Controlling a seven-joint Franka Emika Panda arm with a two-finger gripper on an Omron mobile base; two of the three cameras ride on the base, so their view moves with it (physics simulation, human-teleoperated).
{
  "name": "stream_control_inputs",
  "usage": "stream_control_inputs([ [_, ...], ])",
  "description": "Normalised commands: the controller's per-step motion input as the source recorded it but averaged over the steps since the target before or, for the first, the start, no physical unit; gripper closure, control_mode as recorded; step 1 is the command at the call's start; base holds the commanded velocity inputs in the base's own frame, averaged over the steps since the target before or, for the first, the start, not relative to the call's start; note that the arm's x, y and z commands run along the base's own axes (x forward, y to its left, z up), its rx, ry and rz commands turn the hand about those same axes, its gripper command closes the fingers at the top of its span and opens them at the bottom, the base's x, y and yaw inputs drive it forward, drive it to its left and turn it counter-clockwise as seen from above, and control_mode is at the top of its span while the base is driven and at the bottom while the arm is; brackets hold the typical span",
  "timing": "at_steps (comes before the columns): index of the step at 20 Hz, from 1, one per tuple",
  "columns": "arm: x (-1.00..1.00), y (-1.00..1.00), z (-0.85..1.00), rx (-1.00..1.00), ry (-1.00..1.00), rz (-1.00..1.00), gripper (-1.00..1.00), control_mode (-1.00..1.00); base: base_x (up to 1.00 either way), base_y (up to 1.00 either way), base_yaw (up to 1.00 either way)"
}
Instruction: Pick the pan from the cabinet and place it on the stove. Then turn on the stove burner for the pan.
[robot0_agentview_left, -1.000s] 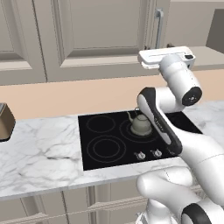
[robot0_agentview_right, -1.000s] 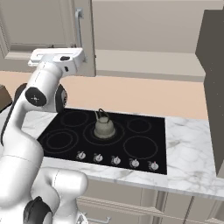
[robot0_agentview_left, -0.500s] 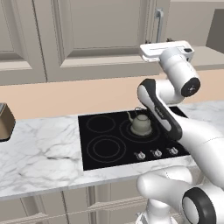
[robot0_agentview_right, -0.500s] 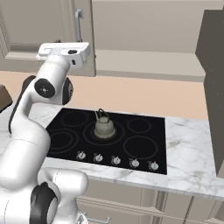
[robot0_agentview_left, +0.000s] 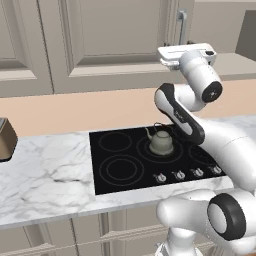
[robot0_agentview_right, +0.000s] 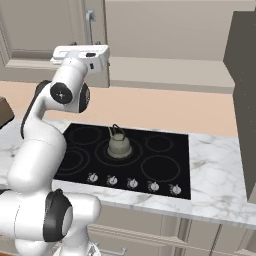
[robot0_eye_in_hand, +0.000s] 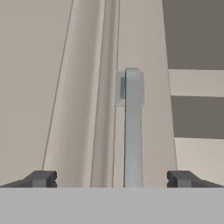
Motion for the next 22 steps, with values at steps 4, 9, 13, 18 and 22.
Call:
stream_control_inputs([
  [4,0.34,0.0,0.0,0.0,0.0,0.0,-1.0,-1.0,0.0,0.0,0.0],
  [9,0.34,0.0,0.0,0.0,0.0,0.02,-1.0,-1.0,0.0,0.0,0.0],
  [13,0.35,0.0,-0.01,0.0,0.0,0.03,-1.0,-1.0,0.0,0.0,0.0],
  [18,0.35,0.08,-0.1,0.0,0.03,0.04,1.0,-1.0,0.0,0.0,0.0],
  [22,0.2,0.23,-0.04,0.0,0.06,0.01,1.0,-1.0,0.0,0.0,0.0],
])
